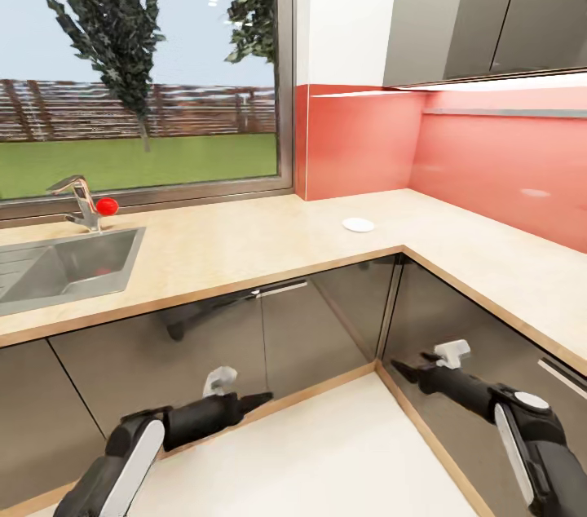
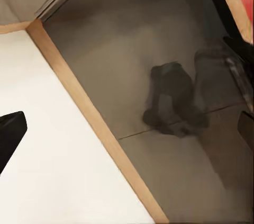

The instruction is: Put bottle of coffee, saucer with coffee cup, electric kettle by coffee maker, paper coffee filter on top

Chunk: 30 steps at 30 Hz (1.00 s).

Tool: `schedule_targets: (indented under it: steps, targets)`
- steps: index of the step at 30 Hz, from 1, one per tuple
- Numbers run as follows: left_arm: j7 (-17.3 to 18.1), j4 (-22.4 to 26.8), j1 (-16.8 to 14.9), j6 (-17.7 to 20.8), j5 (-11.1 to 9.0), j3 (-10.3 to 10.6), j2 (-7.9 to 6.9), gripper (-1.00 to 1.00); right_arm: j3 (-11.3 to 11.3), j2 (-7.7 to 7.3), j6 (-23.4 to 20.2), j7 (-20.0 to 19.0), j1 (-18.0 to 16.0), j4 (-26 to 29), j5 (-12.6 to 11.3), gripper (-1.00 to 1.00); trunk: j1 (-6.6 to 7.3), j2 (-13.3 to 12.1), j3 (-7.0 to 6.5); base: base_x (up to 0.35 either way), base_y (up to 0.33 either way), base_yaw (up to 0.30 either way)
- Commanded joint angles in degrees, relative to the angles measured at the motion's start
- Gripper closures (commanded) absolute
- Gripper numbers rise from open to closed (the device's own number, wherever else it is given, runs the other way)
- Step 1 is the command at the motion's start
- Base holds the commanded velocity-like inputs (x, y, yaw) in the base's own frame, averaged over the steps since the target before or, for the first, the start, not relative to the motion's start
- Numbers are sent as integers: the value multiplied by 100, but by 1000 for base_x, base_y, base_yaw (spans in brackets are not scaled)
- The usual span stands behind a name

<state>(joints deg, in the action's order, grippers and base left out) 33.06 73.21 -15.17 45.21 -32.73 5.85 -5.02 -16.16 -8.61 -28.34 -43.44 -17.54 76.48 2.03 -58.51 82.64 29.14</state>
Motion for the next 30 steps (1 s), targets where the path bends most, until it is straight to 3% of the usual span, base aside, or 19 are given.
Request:
schedule_targets:
  steps: [1,3,6,8,9,12,14,17,19,21,23,27,30]
  targets:
    - [-11,283,-4,179,-23,10,23,-100,-13,-26,-283,-38,-207,148,-101,-100,0,3,7,0,0,0]
    - [-14,555,-5,299,-25,12,74,-100,-15,-68,-550,-39,-456,238,-182,-100,0,3,7,0,0,0]
    - [-26,1088,-27,544,-29,7,372,-100,-18,-167,-1580,-35,-1406,345,-296,-100,0,3,7,0,0,0]
    - [-34,1139,-64,572,-30,4,467,-100,-18,-183,-1775,-31,-1687,335,-301,-100,0,3,7,0,0,0]
    - [-43,1170,-188,589,-32,-24,569,-100,-18,-212,-1938,-28,-1988,297,-302,-100,0,3,7,0,0,0]
    - [-55,1090,-1106,897,-195,-484,908,-100,-18,-285,-2576,-30,-2929,-14,-310,-100,0,3,7,0,0,0]
    - [36,1228,-1575,1092,-291,-969,1171,-100,-52,-308,-2856,-163,-3485,88,-397,-100,0,3,7,0,0,0]
    - [60,1227,-1636,1115,-303,-1058,1229,-100,-63,-311,-2884,-173,-3549,12,-411,-100,0,3,7,0,0,0]
    - [76,1225,-1674,1129,-309,-1275,1252,-100,-154,-353,-2905,-174,-3583,-72,-413,-100,0,3,7,0,0,0]
    - [81,1215,-1686,1134,-311,-1576,1259,-100,-348,-508,-2910,-165,-3612,-161,-396,-100,0,3,7,0,0,0]
    - [84,1221,-1694,1137,-312,-1887,1263,-100,-511,-776,-2907,-165,-3635,-263,-389,-100,0,3,7,0,0,0]
    - [84,1182,-1699,1139,-312,-2088,1285,-100,-636,-943,-2904,-182,-3638,-370,-410,-100,0,3,7,41,-34,0]
    - [83,1156,-1700,1142,-313,-2123,1285,-100,-650,-949,-2913,-212,-3582,-401,-424,-100,0,3,7,226,-195,0]
